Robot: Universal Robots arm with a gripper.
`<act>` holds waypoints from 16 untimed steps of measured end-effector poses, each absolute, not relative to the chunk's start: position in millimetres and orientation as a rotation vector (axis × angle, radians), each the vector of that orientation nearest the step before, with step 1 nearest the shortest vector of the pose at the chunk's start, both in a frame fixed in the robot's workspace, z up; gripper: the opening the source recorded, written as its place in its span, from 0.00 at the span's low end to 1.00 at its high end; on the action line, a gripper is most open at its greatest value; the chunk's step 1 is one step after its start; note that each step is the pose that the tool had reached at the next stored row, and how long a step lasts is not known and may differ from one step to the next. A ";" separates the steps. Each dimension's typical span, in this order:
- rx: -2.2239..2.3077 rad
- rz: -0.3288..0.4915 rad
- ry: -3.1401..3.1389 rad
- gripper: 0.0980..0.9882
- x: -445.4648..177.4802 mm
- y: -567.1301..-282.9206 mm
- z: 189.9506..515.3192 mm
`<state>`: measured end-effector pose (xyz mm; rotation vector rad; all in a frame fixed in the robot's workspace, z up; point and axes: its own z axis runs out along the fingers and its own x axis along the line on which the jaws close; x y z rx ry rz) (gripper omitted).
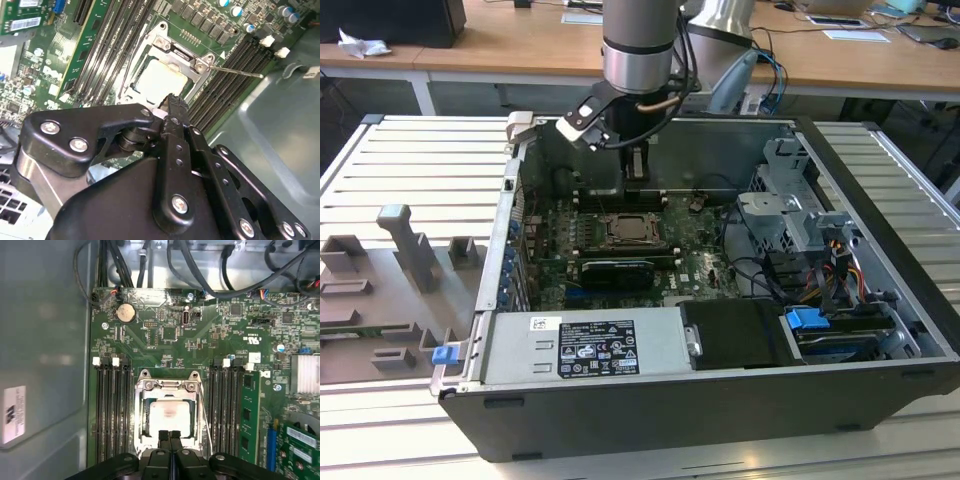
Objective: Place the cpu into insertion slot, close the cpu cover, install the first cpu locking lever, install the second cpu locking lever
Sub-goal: 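Install the first cpu locking lever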
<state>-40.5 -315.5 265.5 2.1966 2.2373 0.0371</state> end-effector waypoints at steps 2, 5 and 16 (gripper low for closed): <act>2.178 0.036 2.254 0.01 -40.5 -315.5 266.4; 2.044 0.036 2.377 0.01 -40.5 -315.5 266.3; 1.689 0.037 2.646 0.01 -40.8 -315.5 263.8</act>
